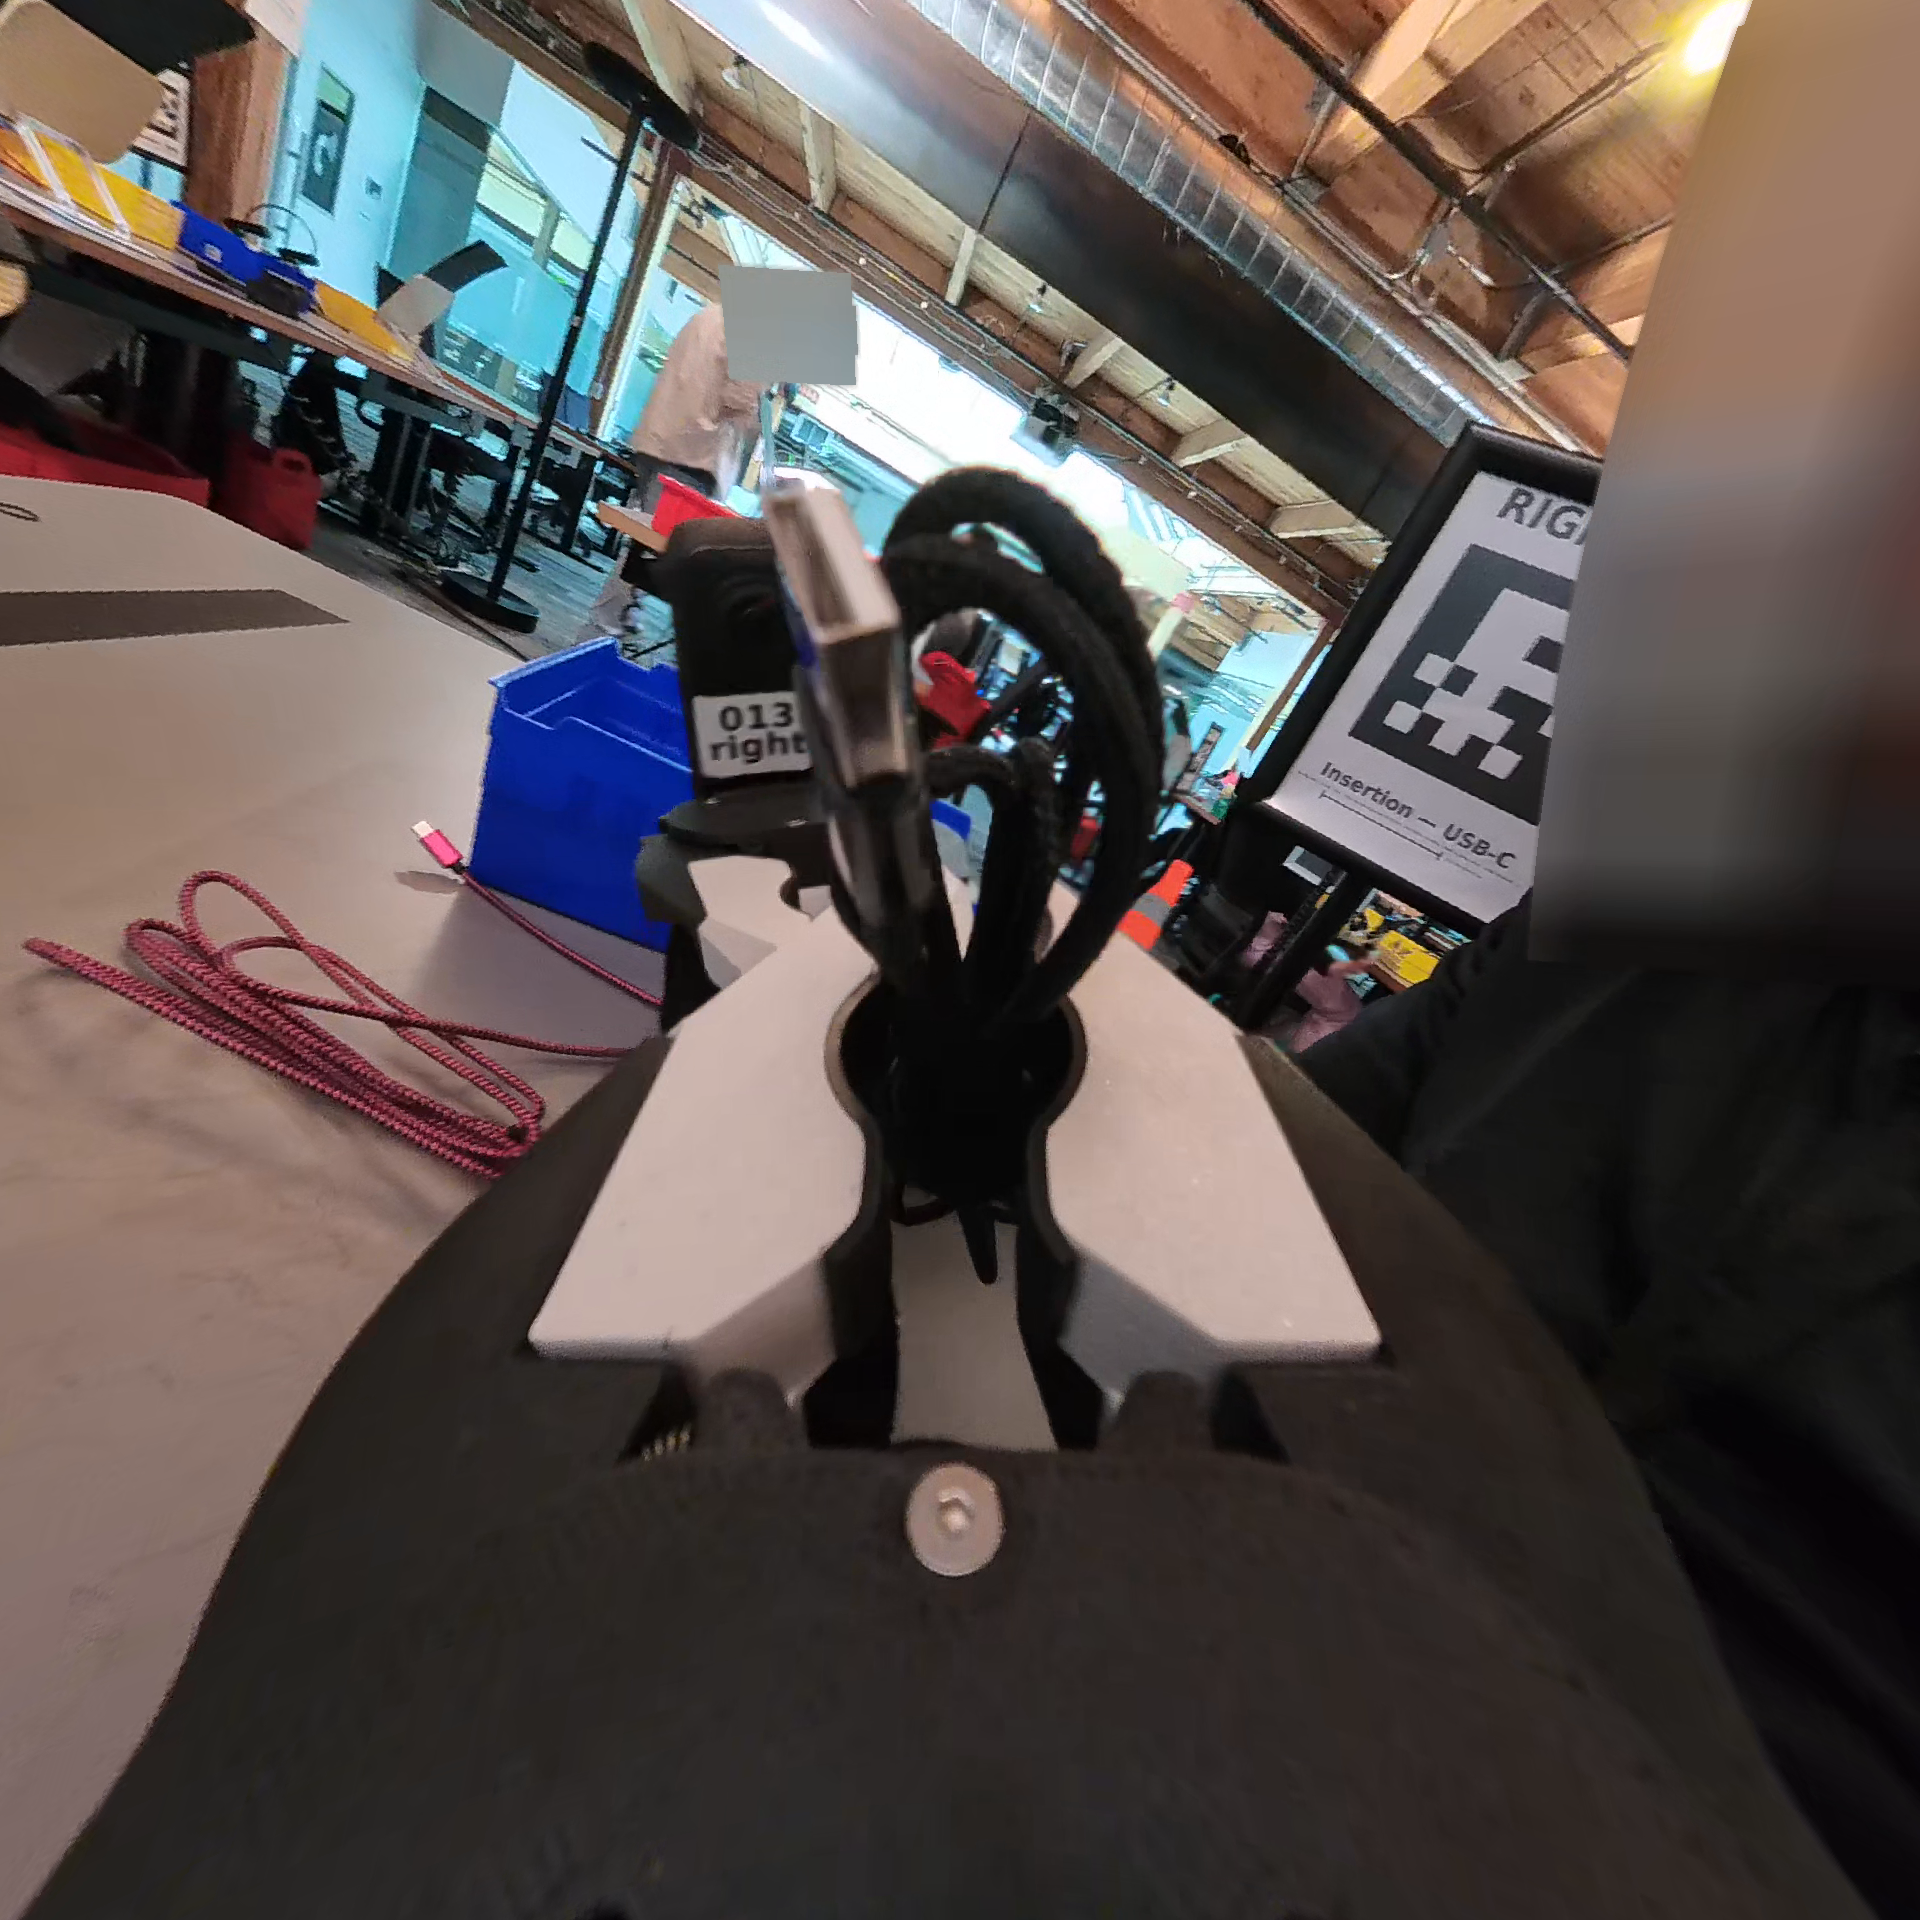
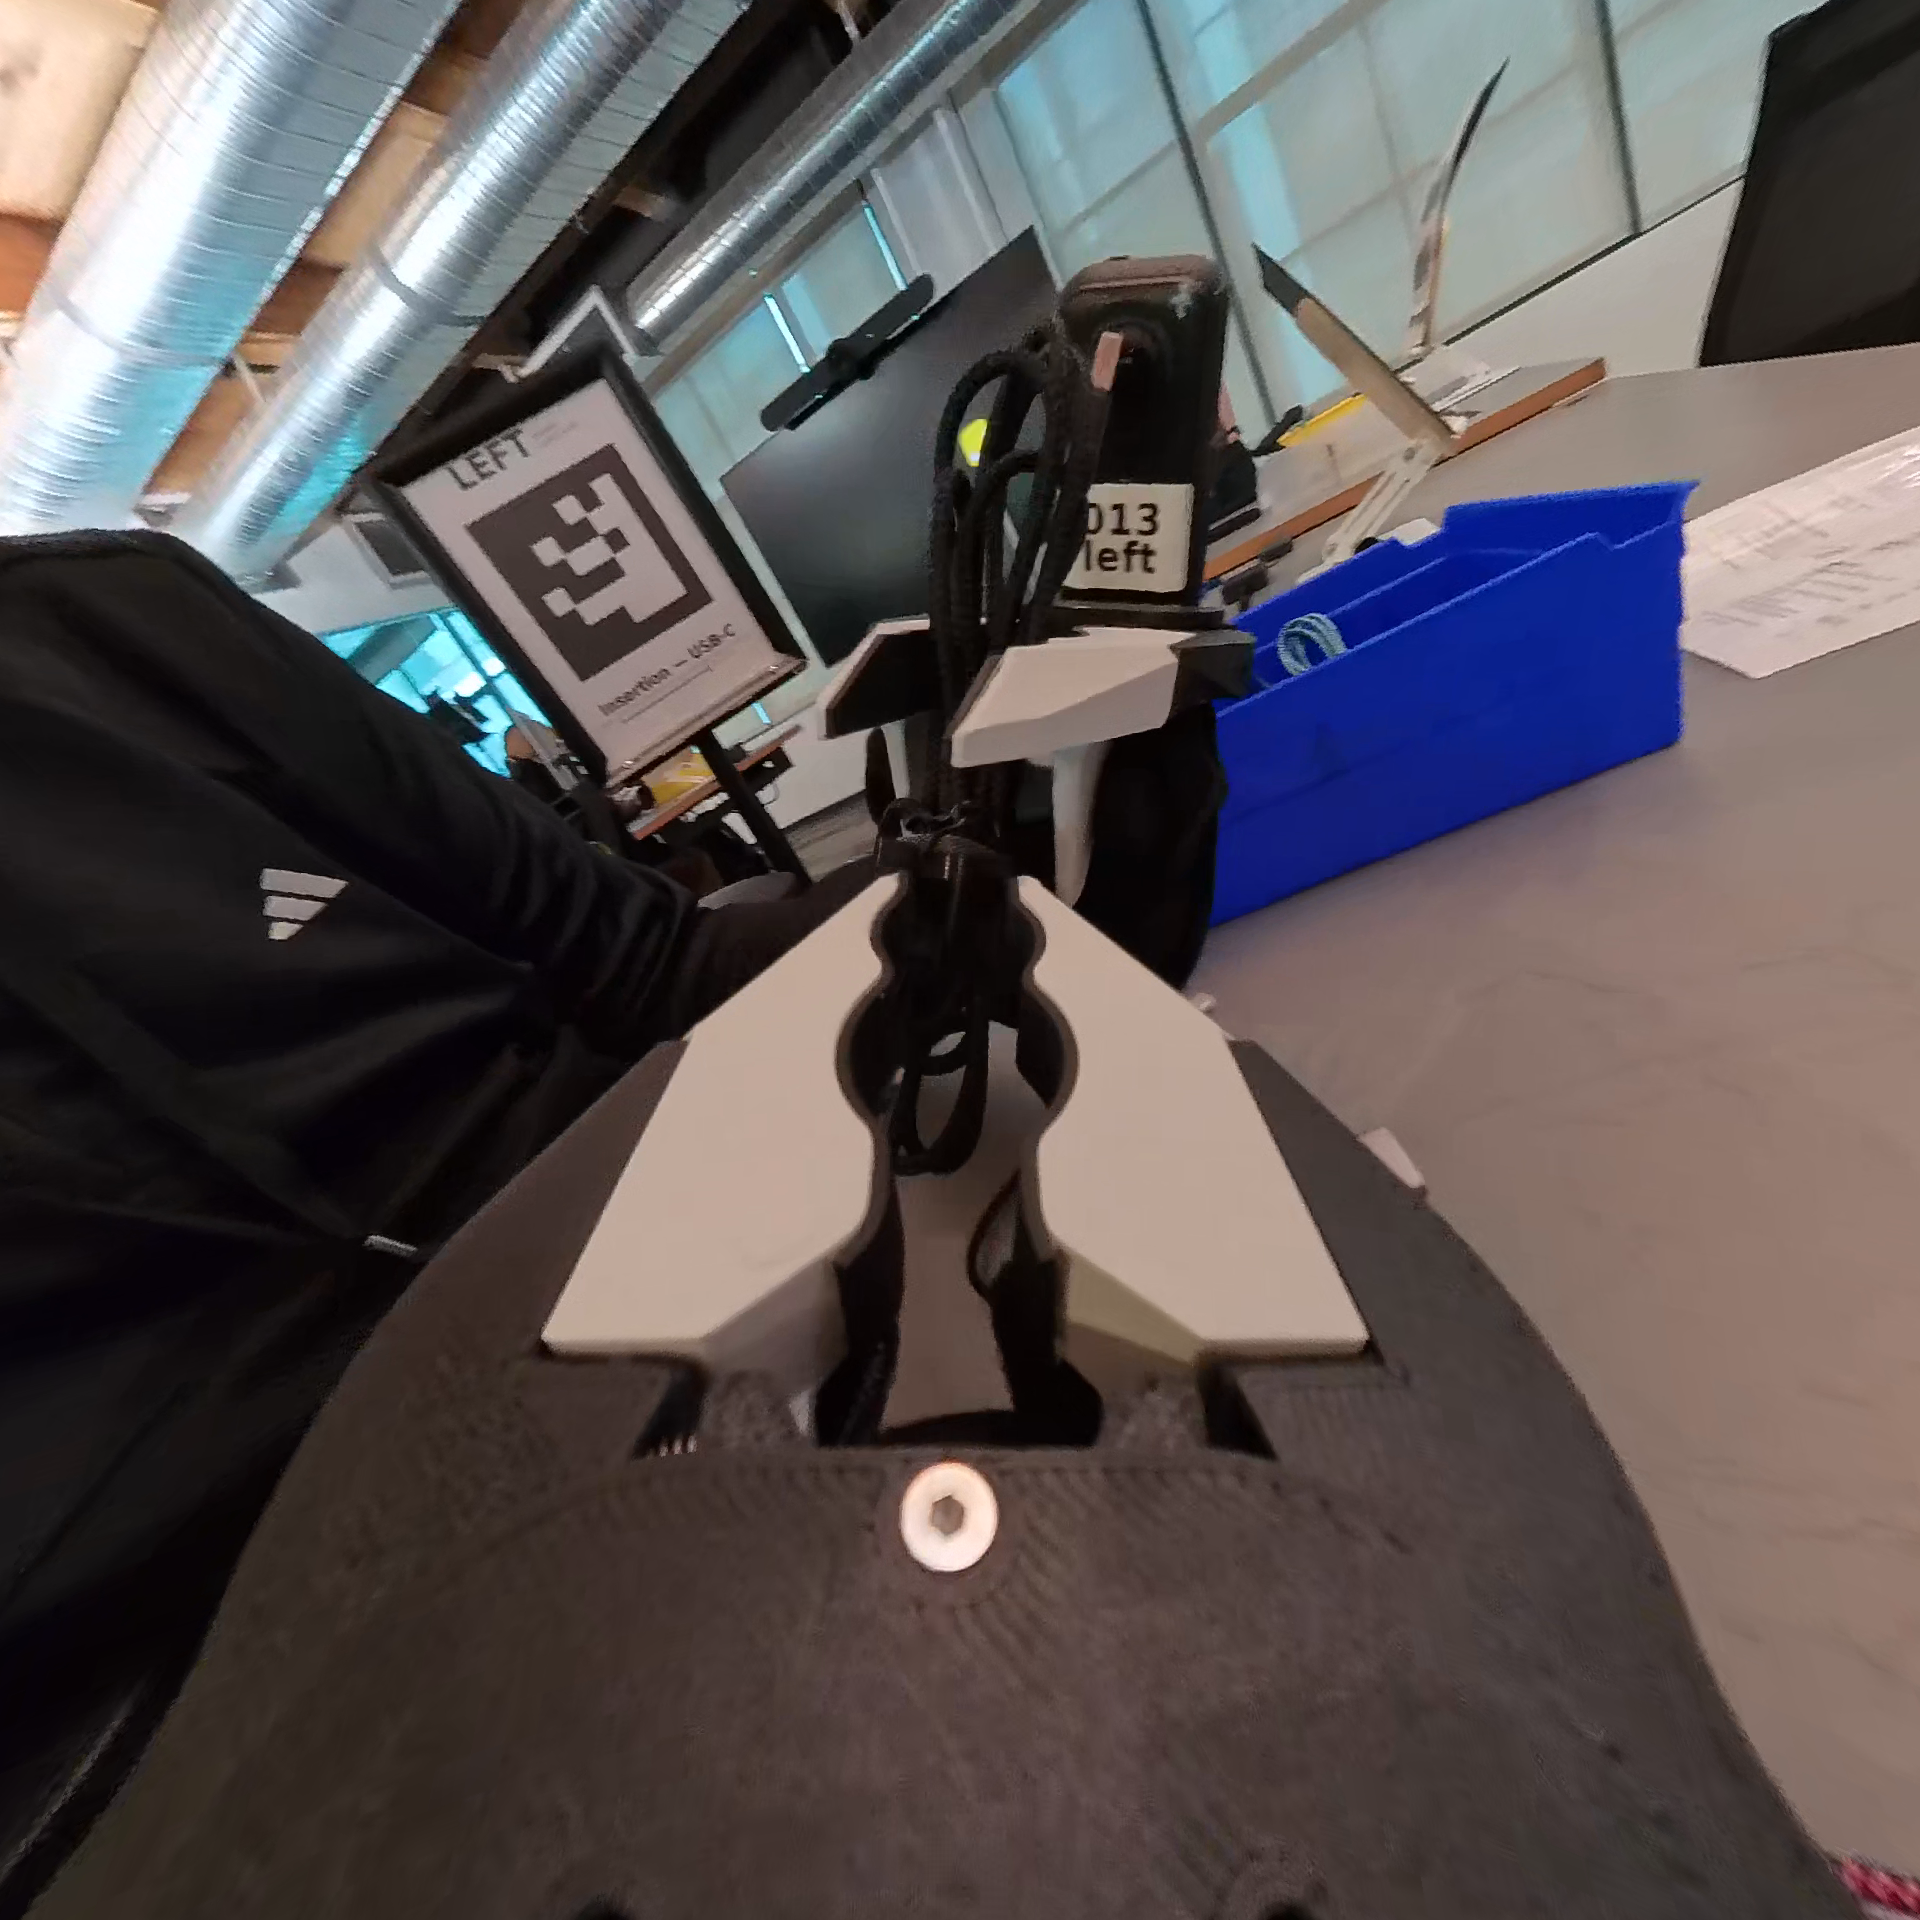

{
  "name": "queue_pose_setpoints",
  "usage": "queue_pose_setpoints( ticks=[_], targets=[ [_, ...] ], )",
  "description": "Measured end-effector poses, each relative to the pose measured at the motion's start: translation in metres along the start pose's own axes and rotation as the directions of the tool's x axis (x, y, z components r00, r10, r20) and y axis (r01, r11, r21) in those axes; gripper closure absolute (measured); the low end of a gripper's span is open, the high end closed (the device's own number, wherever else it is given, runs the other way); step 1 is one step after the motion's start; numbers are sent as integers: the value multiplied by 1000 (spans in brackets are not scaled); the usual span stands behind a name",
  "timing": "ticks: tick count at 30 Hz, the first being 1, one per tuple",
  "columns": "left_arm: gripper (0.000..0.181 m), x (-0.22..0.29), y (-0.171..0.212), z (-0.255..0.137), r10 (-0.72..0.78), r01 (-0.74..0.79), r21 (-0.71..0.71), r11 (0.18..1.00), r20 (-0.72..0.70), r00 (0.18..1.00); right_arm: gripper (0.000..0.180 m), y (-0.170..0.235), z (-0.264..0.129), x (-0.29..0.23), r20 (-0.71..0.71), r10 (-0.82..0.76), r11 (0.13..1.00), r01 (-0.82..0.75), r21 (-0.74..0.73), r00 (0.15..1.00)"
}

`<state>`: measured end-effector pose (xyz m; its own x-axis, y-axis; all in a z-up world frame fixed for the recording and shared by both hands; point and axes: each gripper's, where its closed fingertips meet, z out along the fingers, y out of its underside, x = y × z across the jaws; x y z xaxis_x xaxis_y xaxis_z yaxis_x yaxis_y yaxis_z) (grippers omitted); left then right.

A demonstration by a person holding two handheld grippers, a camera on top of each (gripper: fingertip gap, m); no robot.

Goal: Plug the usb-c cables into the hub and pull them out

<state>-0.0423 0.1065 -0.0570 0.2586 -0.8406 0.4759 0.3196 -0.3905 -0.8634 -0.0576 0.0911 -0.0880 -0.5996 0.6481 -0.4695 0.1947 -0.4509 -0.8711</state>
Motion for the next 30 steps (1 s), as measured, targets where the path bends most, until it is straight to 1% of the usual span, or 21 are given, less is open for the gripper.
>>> queue_pose_setpoints(
  ticks=[6, 11, 17, 18, 19, 21, 22, 23, 24, 25, 26, 28, 30],
  targets=[
    [165, -18, 1, -1, 31, -30, -15, 999, 127, 991, 170, -1, -7, 14, -126, -64, 998, 62, -18, 990],
    [166, -35, 3, -5, 26, -20, -28, 999, 228, 973, 173, -2, -13, 27, -236, -127, 992, 119, -47, 963],
    [170, -56, 3, -10, -11, 19, -20, 1000, 356, 934, 175, -6, -20, 37, -355, -215, 977, 198, -83, 910],
    [170, -58, 3, -11, -16, 23, -15, 1000, 370, 929, 175, -7, -21, 38, -370, -234, 972, 217, -89, 899],
    [166, -61, 2, -12, -17, 24, -12, 1000, 387, 922, 175, -9, -21, 39, -388, -251, 968, 233, -95, 887],
    [167, -65, 2, -14, -26, 31, -6, 999, 414, 910, 176, -11, -23, 41, -418, -269, 963, 250, -100, 868],
    [168, -72, 2, -18, -33, 38, -2, 999, 458, 888, 180, -13, -25, 40, -430, -278, 960, 263, -95, 859],
    [169, -88, 1, -34, -17, 24, -6, 1000, 560, 828, 180, -24, -28, 29, -404, -278, 956, 293, -27, 871],
    [169, -95, -2, -49, -42, 30, 30, 999, 589, 807, 180, -37, -35, 19, -396, -285, 944, 327, 42, 873],
    [170, -93, -10, -58, -105, 51, 111, 992, 556, 825, 180, -41, -46, 21, -440, -300, 936, 351, 38, 846],
    [170, -82, -17, -59, -112, 44, 145, 988, 508, 854, 180, -40, -52, 27, -475, -304, 938, 348, 4, 826],
    [169, -72, -15, -49, -30, 2, 53, 999, 529, 848, 180, -37, -49, 32, -453, -265, 951, 308, 23, 851],
    [169, -65, -16, -32, -5, -6, 20, 1000, 500, 866, 180, -25, -34, 35, -410, -270, 958, 286, -22, 871]
  ],
)
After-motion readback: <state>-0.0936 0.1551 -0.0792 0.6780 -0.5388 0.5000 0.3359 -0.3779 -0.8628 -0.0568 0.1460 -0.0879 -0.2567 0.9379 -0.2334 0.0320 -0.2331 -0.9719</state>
